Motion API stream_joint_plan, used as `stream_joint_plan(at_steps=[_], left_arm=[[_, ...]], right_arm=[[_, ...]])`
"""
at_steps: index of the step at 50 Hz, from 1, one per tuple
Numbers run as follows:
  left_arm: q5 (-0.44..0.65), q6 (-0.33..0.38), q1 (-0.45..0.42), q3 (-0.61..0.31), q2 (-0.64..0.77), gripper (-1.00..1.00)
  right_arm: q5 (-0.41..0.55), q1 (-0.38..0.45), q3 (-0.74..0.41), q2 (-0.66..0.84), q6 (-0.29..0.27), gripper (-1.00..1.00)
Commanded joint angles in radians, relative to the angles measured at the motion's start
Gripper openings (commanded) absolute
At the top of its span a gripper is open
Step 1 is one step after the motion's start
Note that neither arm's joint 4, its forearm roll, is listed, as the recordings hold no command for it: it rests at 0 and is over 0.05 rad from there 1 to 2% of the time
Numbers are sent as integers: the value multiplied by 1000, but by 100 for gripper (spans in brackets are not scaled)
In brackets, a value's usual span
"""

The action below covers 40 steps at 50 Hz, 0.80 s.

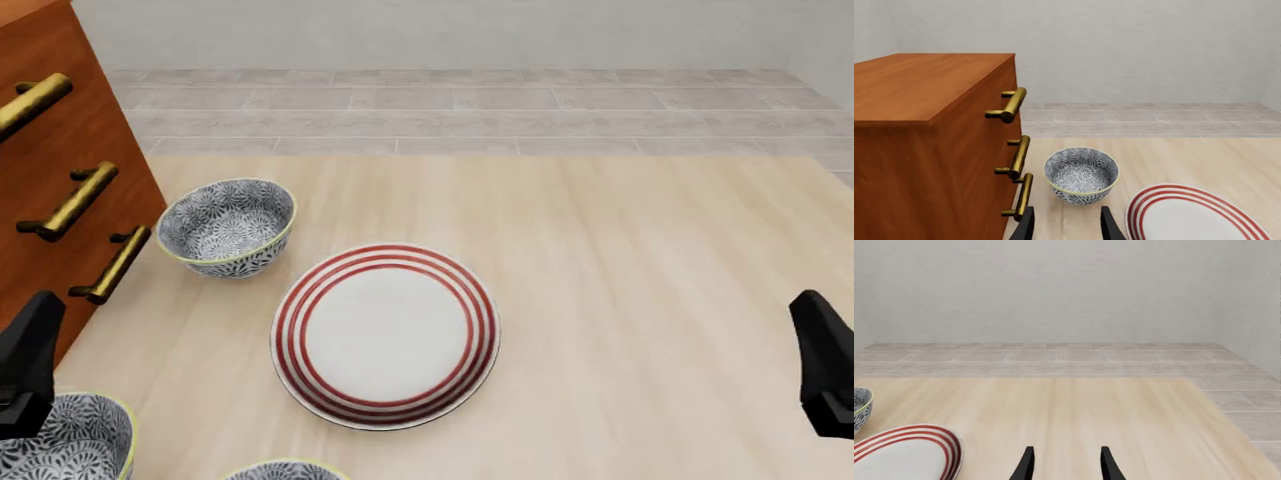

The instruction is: Pick up the bowl and put it in the front on the plate.

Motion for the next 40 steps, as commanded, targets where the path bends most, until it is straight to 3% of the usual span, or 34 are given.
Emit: stream_joint_plan(at_steps=[1, 9, 15, 21, 36, 40], left_arm=[[0, 0, 2, 0, 0, 100], [0, 0, 2, 0, 0, 100], [0, 0, 2, 0, 0, 100], [0, 0, 2, 0, 0, 100], [0, 0, 2, 0, 0, 100], [0, 0, 2, 0, 0, 100]], right_arm=[[2, 3, -3, 5, 0, 100], [-9, 21, -3, 25, -15, 100], [-126, 60, -15, 162, -35, 100], [-167, 100, -80, 262, -48, 100], [-163, 303, -274, 517, -100, 100], [-165, 359, -333, 608, -82, 100]])
